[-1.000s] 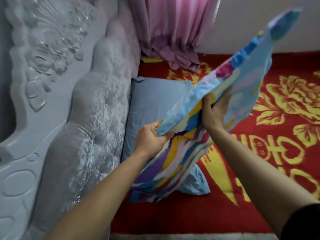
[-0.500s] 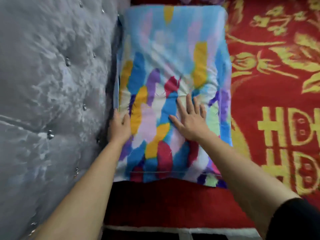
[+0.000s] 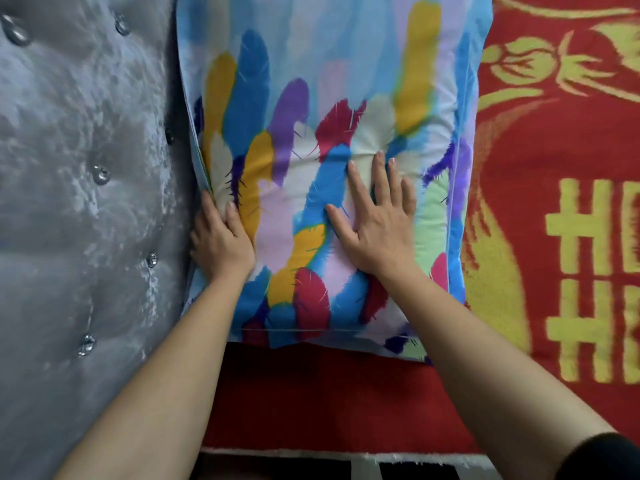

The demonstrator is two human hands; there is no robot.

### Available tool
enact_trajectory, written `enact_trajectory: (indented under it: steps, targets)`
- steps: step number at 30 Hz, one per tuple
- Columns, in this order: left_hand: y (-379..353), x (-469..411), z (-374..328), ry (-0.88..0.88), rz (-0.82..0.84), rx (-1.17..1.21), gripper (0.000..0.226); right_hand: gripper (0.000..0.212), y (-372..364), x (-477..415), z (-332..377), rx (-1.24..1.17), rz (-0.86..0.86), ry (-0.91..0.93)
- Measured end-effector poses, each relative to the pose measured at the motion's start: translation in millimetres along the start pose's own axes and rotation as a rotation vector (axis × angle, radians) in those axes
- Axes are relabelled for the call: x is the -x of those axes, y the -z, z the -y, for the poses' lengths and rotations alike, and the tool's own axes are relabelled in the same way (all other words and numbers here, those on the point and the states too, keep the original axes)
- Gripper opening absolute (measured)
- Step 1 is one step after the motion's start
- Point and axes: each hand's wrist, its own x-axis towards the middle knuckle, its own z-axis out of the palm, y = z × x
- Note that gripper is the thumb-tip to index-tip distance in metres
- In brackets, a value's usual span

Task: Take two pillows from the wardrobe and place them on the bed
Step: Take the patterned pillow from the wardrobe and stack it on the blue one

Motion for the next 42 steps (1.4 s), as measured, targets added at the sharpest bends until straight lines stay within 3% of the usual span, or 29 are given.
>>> enact_trajectory:
  steps: [3,7,10,15,19,22,25,27,30,34,38,42]
  targets:
    - [4,15,8,-0.018,-0.094,0.158,0.058,0.070,4,29,-4,-0.038,-0.140,-0.132]
    - [13,18,16,0.052,-0.074,0.354,0.055,0.085,2,82,-18,-0.117,-0.078,-0.447]
    - [17,8,14,0.082,-0.048,0.439,0.054,0.104,5,103,-33,-0.314,-0.061,-0.582]
    - [33,-20,8,0.303,-0.189,0.436,0.055,0.109,22,97,-37,-0.432,-0.157,-0.596]
    - [60,-37,-9,0.248,-0.253,0.771,0.045,0.093,44,81,-24,-0.421,-0.340,-0.569]
    - [53,-37,7,0.342,-0.147,0.483,0.036,0.088,40,80,-23,-0.343,-0.239,-0.526]
    - [52,-37,9,0.442,0.029,0.381,0.035,0.088,30,86,-34,-0.373,-0.046,-0.526]
    - [59,-34,-3,0.290,-0.086,0.230,0.040,0.085,33,84,-34,-0.305,-0.080,-0.522]
    - [65,-3,-24,-0.219,-0.280,0.029,0.053,0.075,45,70,-15,-0.194,-0.172,-0.360]
    - [45,9,-72,-0.616,-0.123,-0.212,0.063,0.071,40,27,17,-0.141,-0.144,-0.159]
    - [29,-43,-109,-0.690,-0.001,-0.322,0.064,0.076,33,-37,5,0.005,-0.042,-0.077]
    - [10,-46,-98,-0.576,0.060,-0.342,0.067,0.091,22,-48,-27,0.019,0.046,-0.323]
